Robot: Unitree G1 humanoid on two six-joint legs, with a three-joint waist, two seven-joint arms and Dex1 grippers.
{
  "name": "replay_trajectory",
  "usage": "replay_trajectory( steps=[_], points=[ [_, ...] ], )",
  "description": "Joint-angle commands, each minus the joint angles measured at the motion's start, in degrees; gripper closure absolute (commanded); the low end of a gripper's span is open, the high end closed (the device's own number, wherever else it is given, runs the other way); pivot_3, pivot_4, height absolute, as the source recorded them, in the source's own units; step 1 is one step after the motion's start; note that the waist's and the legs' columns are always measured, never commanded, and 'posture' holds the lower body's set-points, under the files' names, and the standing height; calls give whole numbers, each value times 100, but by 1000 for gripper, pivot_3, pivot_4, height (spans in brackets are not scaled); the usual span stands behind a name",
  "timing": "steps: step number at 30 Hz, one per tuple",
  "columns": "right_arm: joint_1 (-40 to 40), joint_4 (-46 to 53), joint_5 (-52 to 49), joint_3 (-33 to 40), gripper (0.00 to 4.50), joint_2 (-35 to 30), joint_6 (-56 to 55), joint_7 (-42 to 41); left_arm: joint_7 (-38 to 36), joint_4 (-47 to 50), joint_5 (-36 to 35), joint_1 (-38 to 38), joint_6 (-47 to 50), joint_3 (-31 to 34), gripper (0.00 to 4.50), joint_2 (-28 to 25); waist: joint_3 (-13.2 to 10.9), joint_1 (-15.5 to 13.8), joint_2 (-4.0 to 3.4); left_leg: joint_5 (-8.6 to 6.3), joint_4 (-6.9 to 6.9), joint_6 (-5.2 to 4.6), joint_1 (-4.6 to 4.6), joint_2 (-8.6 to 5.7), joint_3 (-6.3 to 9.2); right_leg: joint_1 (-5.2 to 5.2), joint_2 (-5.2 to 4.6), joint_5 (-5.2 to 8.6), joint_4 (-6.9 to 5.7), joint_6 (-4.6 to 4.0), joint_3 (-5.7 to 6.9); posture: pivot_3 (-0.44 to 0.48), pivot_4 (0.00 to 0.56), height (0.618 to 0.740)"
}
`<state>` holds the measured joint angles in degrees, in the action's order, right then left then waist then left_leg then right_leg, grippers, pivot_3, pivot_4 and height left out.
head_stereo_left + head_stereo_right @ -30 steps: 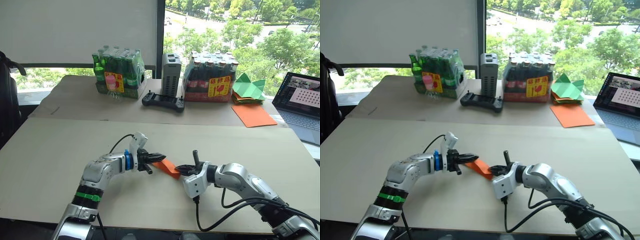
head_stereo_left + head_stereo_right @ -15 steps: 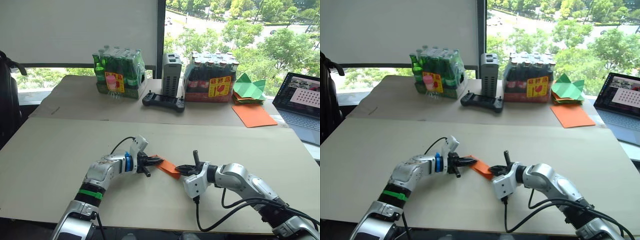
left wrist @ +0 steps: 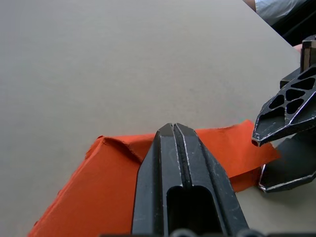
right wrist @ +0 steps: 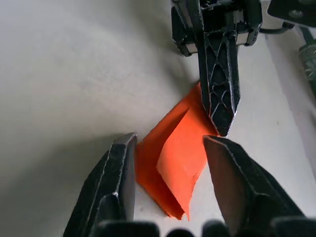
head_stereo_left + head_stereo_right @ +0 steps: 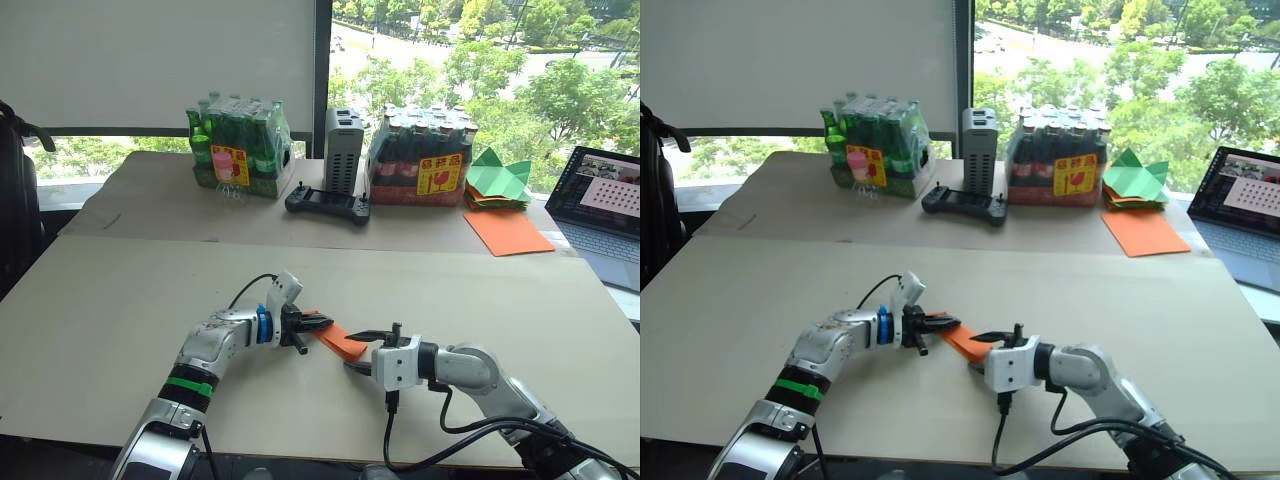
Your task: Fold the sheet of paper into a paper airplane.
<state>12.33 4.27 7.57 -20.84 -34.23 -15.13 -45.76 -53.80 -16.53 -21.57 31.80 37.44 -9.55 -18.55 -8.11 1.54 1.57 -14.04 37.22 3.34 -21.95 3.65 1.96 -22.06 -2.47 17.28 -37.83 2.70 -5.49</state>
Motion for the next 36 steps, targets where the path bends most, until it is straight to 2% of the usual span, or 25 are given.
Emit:
replay_trajectory(
  steps=[1,4,5,9,10,15,24,36],
  points=[
    [-294,501,-922,9,678,152,1173,-473,-10,61,67,8,8,-39,4500,7,0,-6,0,0,0,0,-1,1,0,0,0,0,1,0,0,0,150,740],
    [-307,788,-1541,292,678,395,2223,-400,-6,56,74,-2,17,-37,4500,-3,-1,-3,0,0,0,0,-3,1,2,-2,1,0,1,0,1,0,150,740],
    [-291,839,-1690,387,905,494,2506,-323,-7,58,76,-7,18,-39,4500,-6,-1,-4,0,0,1,0,-3,0,2,-2,1,0,0,0,1,0,150,740],
    [-212,1029,-2290,777,2344,920,3533,63,-7,63,77,-11,28,-41,4500,-10,-1,-16,-1,0,3,0,-8,0,2,-6,1,0,0,0,2,0,150,740],
    [-186,1058,-2385,861,2577,1021,3734,180,-7,64,79,-11,30,-42,4500,-11,-1,-15,-1,0,3,0,-8,0,2,-6,1,0,0,0,2,0,150,740],
    [-46,1096,-2628,1186,4358,1401,4416,680,13,88,70,-21,53,-29,4500,-7,-1,-30,-1,0,3,0,-11,0,2,-9,1,0,1,0,2,0,150,740],
    [-190,931,-1459,431,4449,1051,3748,829,30,129,67,-44,81,-36,4500,-4,-1,-28,-1,0,3,0,-14,0,2,-13,1,0,3,1,2,0,150,740],
    [-206,689,-1218,386,4449,1082,3809,962,177,461,27,-14,228,-55,4500,96,-1,-40,-1,0,4,0,-14,0,2,-13,1,0,0,1,2,0,150,740]
  ],
)
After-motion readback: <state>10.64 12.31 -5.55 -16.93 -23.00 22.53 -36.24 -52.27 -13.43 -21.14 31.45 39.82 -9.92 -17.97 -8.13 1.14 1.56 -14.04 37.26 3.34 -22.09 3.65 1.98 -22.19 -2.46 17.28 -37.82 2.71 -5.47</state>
